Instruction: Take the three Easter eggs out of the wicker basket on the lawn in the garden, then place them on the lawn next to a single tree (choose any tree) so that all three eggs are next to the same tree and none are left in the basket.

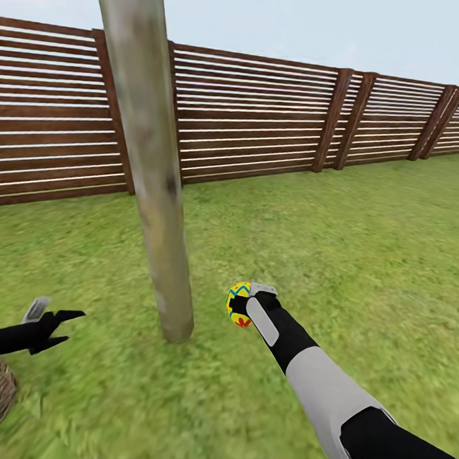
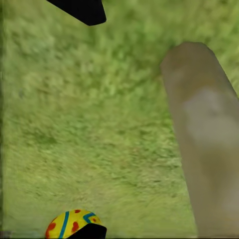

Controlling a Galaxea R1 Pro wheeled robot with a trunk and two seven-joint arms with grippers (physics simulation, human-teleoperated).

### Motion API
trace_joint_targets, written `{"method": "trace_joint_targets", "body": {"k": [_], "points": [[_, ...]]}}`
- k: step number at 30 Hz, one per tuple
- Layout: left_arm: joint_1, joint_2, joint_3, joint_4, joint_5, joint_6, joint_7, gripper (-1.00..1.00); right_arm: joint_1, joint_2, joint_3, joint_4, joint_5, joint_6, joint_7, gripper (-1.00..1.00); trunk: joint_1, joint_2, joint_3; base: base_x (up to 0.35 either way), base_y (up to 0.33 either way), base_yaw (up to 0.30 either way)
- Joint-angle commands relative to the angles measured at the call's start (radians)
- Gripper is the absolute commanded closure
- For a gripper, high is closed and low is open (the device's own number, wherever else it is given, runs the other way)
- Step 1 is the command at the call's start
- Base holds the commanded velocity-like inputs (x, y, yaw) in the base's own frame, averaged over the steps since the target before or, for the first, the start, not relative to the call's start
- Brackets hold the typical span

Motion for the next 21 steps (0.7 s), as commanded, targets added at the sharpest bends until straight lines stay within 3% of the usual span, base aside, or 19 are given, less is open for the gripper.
{"method": "trace_joint_targets", "body": {"k": [1,5,10,19,21], "points": [[-0.001,0.007,0.003,0.0,-0.002,0.018,-0.015,-1.0,-0.001,0.0,0.003,-0.001,-0.008,0.001,-0.009,1.0,0.004,-0.008,-0.003,0.0,0.0,0.0],[-0.001,0.024,0.003,0.0,-0.001,0.029,-0.059,-1.0,-0.001,0.0,0.003,-0.001,-0.008,0.001,-0.009,1.0,0.019,-0.036,-0.009,0.0,0.0,0.0],[0.0,0.026,-0.004,0.003,-0.01,0.031,-0.247,-1.0,-0.001,0.0,0.036,-0.001,-0.008,0.001,-0.008,1.0,0.038,-0.071,-0.016,0.0,0.0,0.039],[0.018,0.024,-0.006,0.015,-0.007,0.031,-0.286,-1.0,-0.001,0.0,0.042,-0.001,-0.011,0.003,-0.008,1.0,0.073,-0.134,-0.034,0.0,0.0,0.215],[0.039,0.023,-0.012,0.015,-0.013,0.031,-0.391,-1.0,-0.001,0.0,0.036,-0.001,-0.022,0.014,-0.009,1.0,0.077,-0.141,-0.037,0.0,0.0,0.157]]}}
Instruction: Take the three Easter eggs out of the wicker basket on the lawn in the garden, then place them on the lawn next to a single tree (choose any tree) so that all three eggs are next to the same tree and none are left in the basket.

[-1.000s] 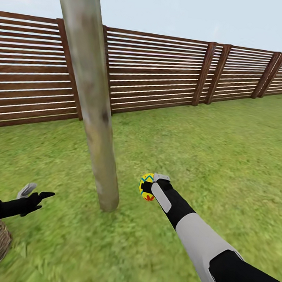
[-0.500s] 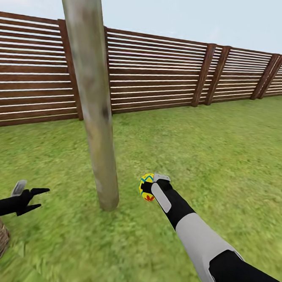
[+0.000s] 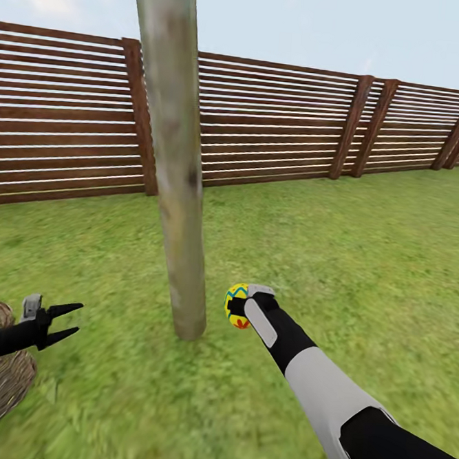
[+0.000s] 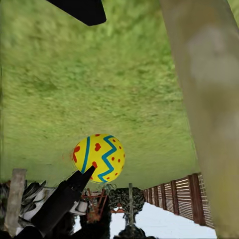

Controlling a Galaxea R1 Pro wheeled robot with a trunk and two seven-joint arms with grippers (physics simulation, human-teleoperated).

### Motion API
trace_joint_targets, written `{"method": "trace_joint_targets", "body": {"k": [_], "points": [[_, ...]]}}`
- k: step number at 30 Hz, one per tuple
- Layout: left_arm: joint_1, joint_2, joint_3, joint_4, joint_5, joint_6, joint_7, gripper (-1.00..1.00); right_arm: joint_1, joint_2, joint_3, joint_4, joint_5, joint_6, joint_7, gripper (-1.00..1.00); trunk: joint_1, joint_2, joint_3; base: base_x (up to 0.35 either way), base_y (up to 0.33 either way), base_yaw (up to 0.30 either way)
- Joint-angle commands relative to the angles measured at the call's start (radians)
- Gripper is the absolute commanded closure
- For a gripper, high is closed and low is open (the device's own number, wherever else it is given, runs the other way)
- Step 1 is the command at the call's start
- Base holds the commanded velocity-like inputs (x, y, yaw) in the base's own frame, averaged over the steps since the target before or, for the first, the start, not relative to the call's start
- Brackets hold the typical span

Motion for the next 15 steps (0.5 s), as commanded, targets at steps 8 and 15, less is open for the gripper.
{"method": "trace_joint_targets", "body": {"k": [8,15], "points": [[0.016,-0.011,-0.088,-0.001,-0.004,0.009,-0.078,-1.0,-0.001,0.0,-0.002,0.001,-0.013,0.01,-0.011,1.0,0.007,-0.014,-0.007,0.0,0.0,0.013],[0.017,-0.011,-0.09,-0.001,-0.004,0.009,-0.079,-1.0,0.0,0.0,-0.001,0.002,-0.012,0.008,-0.01,1.0,0.034,-0.063,-0.029,0.0,0.0,0.0]]}}
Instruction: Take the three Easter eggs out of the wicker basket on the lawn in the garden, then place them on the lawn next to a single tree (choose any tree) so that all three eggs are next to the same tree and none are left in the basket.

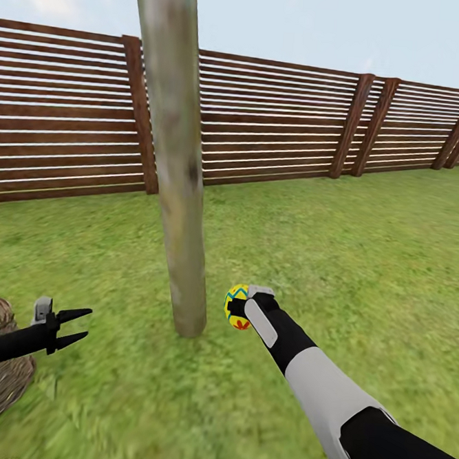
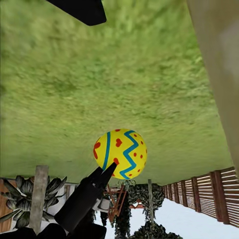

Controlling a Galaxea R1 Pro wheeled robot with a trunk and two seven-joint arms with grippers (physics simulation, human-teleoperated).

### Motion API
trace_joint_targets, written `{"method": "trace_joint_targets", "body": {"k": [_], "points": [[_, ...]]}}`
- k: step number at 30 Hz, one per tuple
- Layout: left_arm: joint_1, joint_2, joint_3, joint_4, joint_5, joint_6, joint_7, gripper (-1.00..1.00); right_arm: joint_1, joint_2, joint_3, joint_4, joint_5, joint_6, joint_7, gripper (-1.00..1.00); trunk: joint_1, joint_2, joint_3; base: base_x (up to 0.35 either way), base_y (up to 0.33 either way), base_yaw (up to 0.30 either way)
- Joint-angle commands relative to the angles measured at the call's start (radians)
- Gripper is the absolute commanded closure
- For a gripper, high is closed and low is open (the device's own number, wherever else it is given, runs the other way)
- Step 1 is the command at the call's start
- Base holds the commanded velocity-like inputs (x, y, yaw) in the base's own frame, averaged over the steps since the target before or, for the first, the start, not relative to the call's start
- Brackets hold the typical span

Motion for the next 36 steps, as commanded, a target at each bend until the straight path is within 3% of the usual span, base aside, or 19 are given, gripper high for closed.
{"method": "trace_joint_targets", "body": {"k": [1,9,17,26,36], "points": [[-0.001,-0.001,0.002,0.0,-0.002,0.01,-0.005,-1.0,0.002,0.0,0.003,-0.001,-0.009,0.001,-0.009,1.0,0.004,-0.008,-0.004,0.0,0.0,0.0],[-0.001,-0.013,0.002,0.0,-0.003,0.01,-0.005,-1.0,0.016,0.0,0.001,-0.009,-0.012,0.003,-0.011,1.0,0.034,-0.064,-0.029,0.0,0.0,0.0],[-0.001,-0.016,0.002,0.0,-0.003,0.009,-0.005,-1.0,0.016,0.0,-0.003,-0.007,-0.033,0.068,-0.015,1.0,0.065,-0.12,-0.054,0.0,0.0,0.0],[-0.002,-0.015,0.004,0.0,0.003,0.01,-0.005,-1.0,0.015,0.0,0.0,0.108,-0.032,0.075,-0.022,1.0,0.069,-0.122,-0.089,0.0,0.0,0.0],[-0.002,-0.015,0.004,0.0,0.005,0.009,-0.006,-1.0,0.014,0.0,0.0,0.114,-0.032,0.074,-0.021,1.0,0.074,-0.124,-0.128,0.0,0.0,0.0]]}}
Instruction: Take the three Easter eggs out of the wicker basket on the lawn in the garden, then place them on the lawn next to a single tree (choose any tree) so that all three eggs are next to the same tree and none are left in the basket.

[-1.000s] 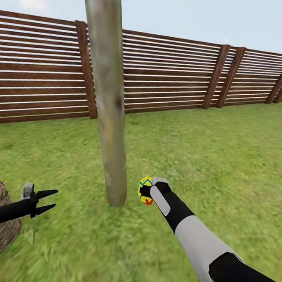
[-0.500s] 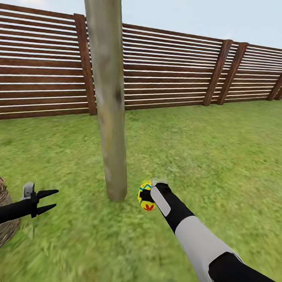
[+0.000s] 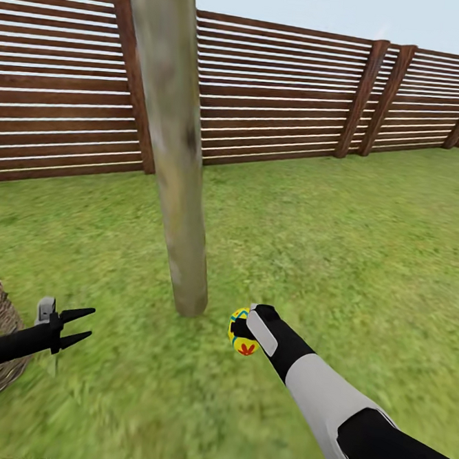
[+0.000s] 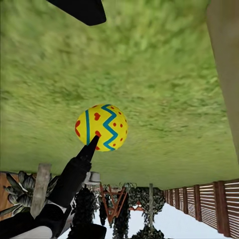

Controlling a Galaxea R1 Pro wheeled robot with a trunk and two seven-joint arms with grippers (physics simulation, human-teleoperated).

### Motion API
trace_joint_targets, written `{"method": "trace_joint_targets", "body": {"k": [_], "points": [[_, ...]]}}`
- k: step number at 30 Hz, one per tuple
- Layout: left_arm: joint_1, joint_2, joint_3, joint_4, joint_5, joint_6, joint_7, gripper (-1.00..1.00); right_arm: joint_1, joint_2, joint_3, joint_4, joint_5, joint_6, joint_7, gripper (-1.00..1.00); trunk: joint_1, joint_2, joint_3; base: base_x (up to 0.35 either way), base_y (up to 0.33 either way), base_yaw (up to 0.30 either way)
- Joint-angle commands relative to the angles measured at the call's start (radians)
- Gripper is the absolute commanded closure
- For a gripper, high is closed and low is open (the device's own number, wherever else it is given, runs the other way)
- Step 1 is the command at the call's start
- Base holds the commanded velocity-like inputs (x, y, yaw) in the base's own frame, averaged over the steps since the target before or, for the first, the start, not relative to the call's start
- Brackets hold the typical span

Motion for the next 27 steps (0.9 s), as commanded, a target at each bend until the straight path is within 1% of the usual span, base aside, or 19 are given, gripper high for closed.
{"method": "trace_joint_targets", "body": {"k": [1,27], "points": [[-0.001,0.0,0.002,0.0,-0.002,0.01,-0.004,-1.0,-0.001,0.0,0.003,-0.001,-0.009,0.001,-0.009,1.0,0.0,-0.001,-0.005,0.0,0.0,0.0],[0.0,0.0,0.003,0.0,-0.001,0.01,-0.006,-1.0,0.0,0.0,0.006,-0.002,0.005,-0.012,0.0,1.0,0.012,-0.007,-0.105,0.0,0.0,0.0]]}}
